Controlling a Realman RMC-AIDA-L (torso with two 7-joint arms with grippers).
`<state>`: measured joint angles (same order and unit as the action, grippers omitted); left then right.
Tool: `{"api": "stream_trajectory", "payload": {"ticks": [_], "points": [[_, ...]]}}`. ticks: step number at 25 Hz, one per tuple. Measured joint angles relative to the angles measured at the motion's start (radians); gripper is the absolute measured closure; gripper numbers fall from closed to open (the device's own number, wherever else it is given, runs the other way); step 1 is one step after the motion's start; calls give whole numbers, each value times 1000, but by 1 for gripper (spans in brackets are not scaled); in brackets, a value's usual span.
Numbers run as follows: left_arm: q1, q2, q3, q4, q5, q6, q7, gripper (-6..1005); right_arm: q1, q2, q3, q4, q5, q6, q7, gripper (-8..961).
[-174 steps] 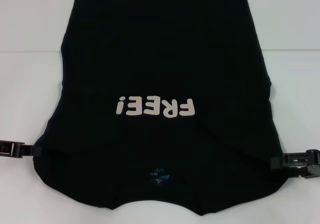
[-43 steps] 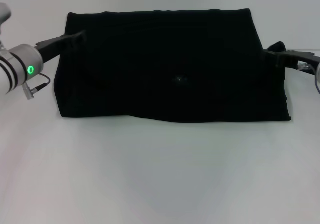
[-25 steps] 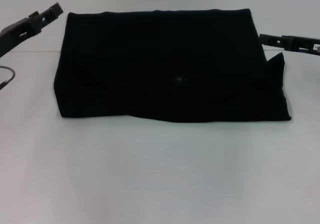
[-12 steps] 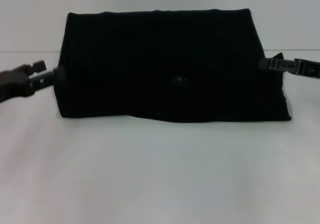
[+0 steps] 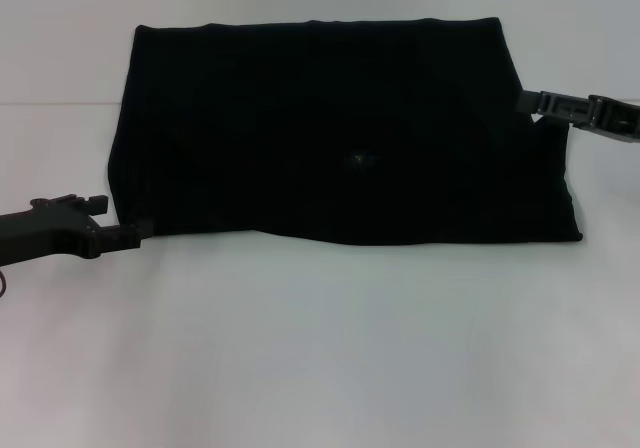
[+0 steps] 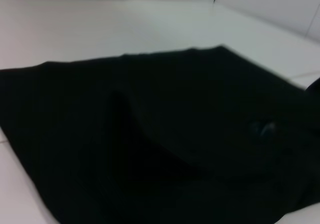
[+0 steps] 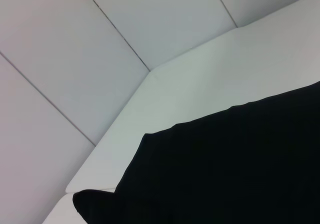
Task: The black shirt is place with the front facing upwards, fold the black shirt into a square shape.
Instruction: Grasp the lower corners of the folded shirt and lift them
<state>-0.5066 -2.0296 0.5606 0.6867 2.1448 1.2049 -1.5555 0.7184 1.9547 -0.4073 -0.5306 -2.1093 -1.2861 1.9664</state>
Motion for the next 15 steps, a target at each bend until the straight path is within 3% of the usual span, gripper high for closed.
{"api": "stream_trajectory", "payload": {"ticks": [6, 15], "points": [[-27, -14, 101, -15, 30, -157, -2, 139, 2, 4, 2, 11, 4, 22, 0, 65], [-70, -5, 121, -67, 81, -229, -41, 139, -1, 12, 4, 14, 5, 38, 0, 67]]}}
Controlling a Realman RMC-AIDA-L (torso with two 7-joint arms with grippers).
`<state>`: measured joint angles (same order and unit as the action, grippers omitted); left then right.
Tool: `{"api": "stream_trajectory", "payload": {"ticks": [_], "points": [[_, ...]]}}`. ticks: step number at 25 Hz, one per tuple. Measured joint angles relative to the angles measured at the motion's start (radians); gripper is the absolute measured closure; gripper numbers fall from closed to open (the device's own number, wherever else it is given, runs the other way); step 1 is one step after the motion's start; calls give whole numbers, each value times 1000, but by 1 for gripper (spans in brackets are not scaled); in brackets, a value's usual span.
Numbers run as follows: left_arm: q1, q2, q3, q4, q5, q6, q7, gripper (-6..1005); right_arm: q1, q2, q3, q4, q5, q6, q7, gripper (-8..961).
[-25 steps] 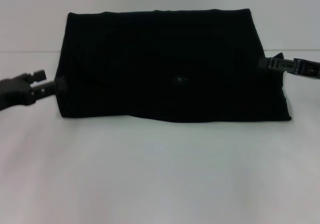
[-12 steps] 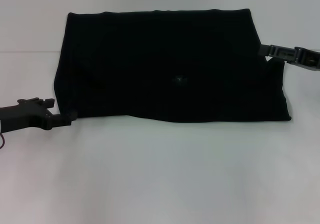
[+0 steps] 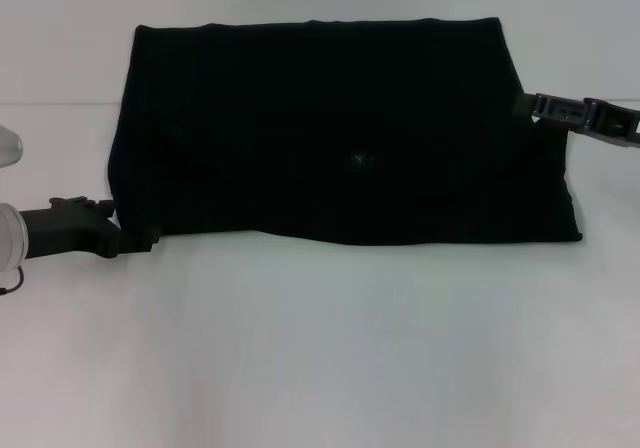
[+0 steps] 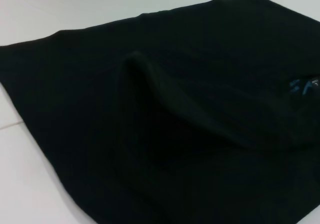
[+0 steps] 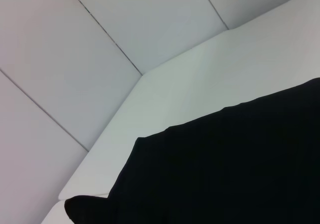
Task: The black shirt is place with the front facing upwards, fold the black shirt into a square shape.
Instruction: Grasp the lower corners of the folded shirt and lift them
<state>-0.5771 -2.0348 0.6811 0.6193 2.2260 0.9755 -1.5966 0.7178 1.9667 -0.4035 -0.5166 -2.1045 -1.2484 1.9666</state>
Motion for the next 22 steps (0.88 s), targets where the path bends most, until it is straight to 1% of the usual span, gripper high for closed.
{"api": "stream_trajectory", "payload": {"ticks": [5, 10, 22], "points": [[1, 0, 8, -3, 2, -18, -6, 140, -5, 0, 4, 0, 0, 8, 0, 67], [-8, -5, 24, -8, 24, -15, -9, 142, -6, 0, 5, 0, 0, 11, 0, 66], [-21, -8, 26, -6, 30, -12, -10, 163, -6, 1, 11, 0, 10, 12, -1, 66]]}}
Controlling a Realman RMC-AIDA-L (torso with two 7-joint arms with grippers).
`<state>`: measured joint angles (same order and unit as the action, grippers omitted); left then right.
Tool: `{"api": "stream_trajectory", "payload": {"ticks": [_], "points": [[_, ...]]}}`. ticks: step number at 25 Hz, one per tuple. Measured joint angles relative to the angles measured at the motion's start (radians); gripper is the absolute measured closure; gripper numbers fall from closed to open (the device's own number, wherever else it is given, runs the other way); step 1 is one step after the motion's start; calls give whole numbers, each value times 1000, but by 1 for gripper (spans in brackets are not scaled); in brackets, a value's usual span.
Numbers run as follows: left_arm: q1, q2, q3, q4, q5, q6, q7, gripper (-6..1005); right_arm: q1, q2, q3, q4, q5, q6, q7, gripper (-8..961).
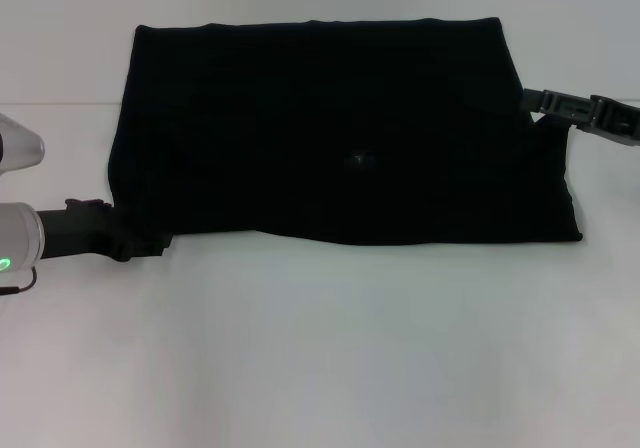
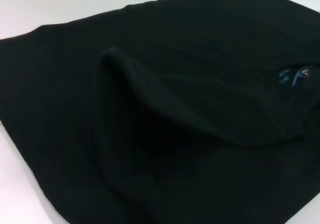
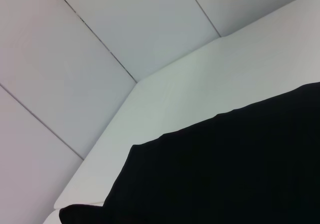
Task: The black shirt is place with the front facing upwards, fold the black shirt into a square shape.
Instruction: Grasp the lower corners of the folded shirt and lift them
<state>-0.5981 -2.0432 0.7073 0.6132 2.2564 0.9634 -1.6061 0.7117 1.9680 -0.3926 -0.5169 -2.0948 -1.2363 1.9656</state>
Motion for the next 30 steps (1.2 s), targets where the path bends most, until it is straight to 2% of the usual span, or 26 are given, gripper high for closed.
{"api": "stream_trajectory", "payload": {"ticks": [12, 20, 23, 27, 28, 30], "points": [[-6, 6, 1, -8, 2, -27, -13, 376, -1, 2, 0, 0, 1, 0, 1, 67], [-11, 3, 3, -6, 25, -35, -35, 699, -2, 0, 0, 0, 0, 0, 1, 68], [-11, 3, 1, -3, 25, -35, -38, 815, -9, -7, -8, 0, -7, 5, 11, 68], [-11, 6, -9, 4, 24, -31, -39, 961, -23, -34, -25, -4, -75, 34, 94, 68], [-11, 6, -9, 6, 24, -30, -39, 997, -23, -34, -25, -4, -75, 34, 94, 68], [-11, 5, -10, 19, 20, -25, -41, 997, -28, -48, -29, -9, -113, 36, 147, 68]]}}
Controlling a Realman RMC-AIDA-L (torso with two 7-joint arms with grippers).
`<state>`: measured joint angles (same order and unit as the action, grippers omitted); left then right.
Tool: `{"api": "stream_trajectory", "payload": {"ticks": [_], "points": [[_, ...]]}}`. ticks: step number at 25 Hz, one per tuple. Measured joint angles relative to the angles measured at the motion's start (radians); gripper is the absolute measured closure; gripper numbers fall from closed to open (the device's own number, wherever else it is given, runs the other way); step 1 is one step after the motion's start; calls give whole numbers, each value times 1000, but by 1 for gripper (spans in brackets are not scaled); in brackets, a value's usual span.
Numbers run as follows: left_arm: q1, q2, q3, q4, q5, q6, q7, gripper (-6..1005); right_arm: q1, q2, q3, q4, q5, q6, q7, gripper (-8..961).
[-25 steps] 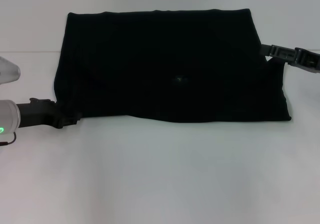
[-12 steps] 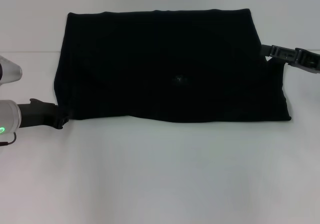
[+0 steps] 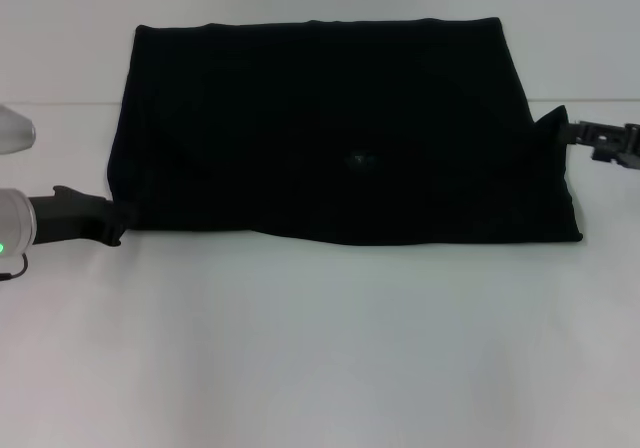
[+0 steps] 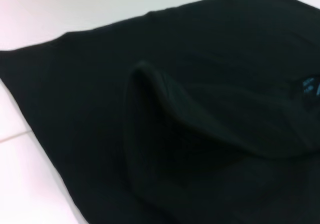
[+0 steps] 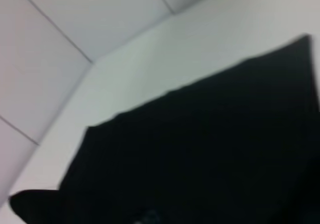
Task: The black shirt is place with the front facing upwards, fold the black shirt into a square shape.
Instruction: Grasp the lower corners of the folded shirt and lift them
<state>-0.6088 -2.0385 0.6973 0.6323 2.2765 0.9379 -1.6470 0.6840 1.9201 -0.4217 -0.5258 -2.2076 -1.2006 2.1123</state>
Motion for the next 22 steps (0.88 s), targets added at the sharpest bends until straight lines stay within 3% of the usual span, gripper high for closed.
{"api": "stream_trajectory", "payload": {"ticks": [5, 8, 17, 22], "points": [[1, -5, 0, 22, -2, 2, -9, 997, 0, -25, -33, -2, -75, 2, 98, 66], [-2, -5, 0, 22, -3, 2, -10, 996, 6, -27, -83, -2, -91, 25, 124, 67], [-10, -5, 4, 22, -5, 2, -11, 997, 37, 19, -232, 24, -94, 165, 144, 66], [-13, -5, 2, 18, -5, 2, -11, 997, 38, 24, -251, 34, -95, 179, 144, 66]]}}
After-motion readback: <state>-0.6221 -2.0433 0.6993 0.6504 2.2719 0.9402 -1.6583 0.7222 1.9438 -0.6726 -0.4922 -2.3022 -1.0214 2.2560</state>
